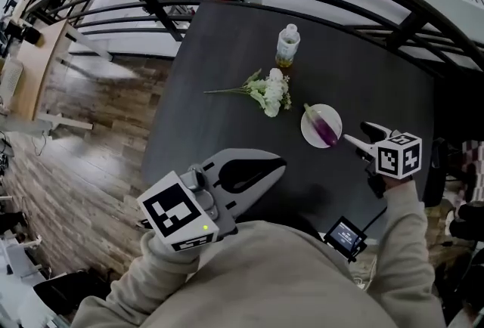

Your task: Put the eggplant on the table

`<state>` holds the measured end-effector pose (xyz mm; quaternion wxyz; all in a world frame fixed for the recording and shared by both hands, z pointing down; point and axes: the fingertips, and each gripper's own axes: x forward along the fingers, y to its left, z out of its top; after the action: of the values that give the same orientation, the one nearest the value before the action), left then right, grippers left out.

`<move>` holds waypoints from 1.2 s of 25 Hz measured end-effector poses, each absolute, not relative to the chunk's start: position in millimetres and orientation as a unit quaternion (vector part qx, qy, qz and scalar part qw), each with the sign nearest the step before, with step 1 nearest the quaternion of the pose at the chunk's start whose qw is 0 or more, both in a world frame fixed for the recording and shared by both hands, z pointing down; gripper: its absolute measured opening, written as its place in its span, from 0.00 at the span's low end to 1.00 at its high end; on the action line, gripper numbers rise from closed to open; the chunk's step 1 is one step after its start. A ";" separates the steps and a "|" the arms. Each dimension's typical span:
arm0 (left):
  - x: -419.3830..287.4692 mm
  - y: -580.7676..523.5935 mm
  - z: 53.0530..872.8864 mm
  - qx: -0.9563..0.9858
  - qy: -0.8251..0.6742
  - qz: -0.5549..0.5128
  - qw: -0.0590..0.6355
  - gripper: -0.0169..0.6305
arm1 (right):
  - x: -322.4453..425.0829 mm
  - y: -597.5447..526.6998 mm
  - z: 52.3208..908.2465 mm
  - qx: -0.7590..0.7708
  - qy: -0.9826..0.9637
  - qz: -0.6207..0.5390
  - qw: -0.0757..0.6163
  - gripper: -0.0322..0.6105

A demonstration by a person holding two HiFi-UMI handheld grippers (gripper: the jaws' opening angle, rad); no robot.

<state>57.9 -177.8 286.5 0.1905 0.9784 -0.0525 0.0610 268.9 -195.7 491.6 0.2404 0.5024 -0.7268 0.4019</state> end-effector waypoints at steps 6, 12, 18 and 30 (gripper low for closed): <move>89.0 -177.6 276.4 0.983 -0.012 0.059 0.171 0.03 | 243.6 -164.9 411.7 0.464 -0.794 0.345 0.186 0.29; 111.1 -188.6 262.1 0.987 -0.018 0.039 0.158 0.03 | 222.3 -153.5 314.1 0.462 -0.849 0.244 0.080 0.07; 135.1 -188.2 251.0 0.990 0.008 0.030 0.140 0.03 | 221.5 -144.6 256.6 0.508 -0.847 0.159 0.006 0.07; 156.7 -181.9 245.6 0.988 0.047 0.033 0.140 0.03 | 240.6 -128.0 246.4 0.557 -0.816 0.153 -0.014 0.07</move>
<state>156.7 -181.9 245.6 0.1404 0.9884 0.0472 0.0326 240.6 -128.0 246.4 -0.0140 0.5575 -0.8158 0.1533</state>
